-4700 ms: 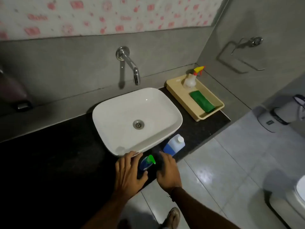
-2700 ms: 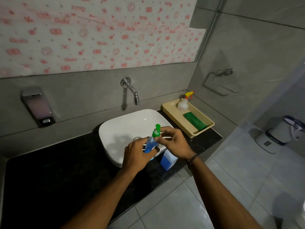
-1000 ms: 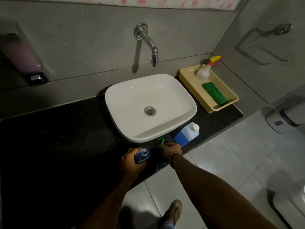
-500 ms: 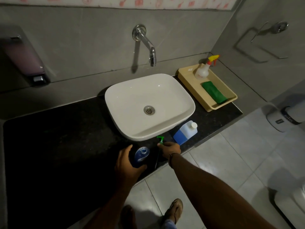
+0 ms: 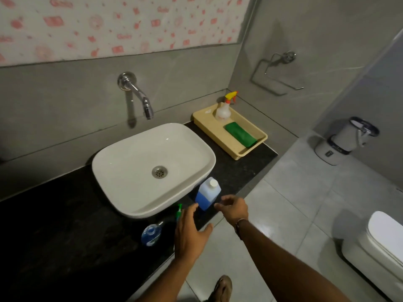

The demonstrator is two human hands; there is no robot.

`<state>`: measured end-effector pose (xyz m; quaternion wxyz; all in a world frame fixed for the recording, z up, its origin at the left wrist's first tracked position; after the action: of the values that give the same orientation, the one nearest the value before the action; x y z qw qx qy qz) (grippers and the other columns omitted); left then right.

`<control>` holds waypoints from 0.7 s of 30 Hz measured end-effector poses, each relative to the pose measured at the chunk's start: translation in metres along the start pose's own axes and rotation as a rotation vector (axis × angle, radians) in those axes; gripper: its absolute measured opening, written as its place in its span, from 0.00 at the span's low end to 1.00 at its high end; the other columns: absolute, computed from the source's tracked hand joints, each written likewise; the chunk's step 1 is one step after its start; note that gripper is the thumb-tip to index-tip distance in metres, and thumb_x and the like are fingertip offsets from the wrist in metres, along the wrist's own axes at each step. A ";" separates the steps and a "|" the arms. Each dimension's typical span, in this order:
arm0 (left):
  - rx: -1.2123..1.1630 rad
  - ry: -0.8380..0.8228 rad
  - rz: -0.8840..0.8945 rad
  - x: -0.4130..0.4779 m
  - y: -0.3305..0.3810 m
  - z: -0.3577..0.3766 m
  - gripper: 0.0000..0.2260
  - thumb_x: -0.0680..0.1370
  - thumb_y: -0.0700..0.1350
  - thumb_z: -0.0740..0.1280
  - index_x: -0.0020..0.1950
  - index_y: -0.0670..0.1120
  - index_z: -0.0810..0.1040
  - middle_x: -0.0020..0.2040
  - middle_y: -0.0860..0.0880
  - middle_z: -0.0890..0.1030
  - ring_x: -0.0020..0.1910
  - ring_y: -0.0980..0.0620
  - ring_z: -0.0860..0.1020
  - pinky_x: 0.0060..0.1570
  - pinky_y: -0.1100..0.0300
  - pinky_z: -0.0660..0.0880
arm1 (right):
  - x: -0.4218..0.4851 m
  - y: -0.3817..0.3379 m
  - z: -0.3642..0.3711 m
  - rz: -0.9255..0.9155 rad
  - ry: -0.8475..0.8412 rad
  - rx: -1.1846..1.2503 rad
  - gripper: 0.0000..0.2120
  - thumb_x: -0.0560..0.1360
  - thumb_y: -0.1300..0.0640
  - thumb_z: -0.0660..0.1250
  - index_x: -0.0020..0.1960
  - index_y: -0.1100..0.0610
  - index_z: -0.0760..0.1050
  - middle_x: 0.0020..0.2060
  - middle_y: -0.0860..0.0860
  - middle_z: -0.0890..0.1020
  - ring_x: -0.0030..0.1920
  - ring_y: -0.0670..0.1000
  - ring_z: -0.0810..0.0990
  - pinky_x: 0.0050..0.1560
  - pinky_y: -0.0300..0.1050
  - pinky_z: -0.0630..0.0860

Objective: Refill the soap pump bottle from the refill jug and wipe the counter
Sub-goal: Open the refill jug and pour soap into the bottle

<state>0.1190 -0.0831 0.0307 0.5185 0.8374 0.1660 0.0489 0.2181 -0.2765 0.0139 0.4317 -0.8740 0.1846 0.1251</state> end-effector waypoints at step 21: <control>0.042 0.141 0.117 0.100 0.069 0.020 0.32 0.61 0.58 0.84 0.62 0.52 0.82 0.59 0.52 0.86 0.56 0.56 0.81 0.58 0.63 0.73 | 0.035 -0.174 -0.039 -0.618 -0.098 -0.756 0.22 0.70 0.33 0.72 0.50 0.51 0.81 0.43 0.50 0.83 0.43 0.51 0.82 0.45 0.51 0.84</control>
<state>0.2342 -0.0956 0.0732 0.4842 0.8508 0.1539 0.1344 0.3269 -0.2179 0.1469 0.1093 -0.9766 -0.1620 0.0902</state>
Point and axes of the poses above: each hand's wrist, its own x-axis towards the middle knuckle, its own z-axis out of the palm, y = z × x, the point moved 10 cm from there along x, towards the middle knuckle
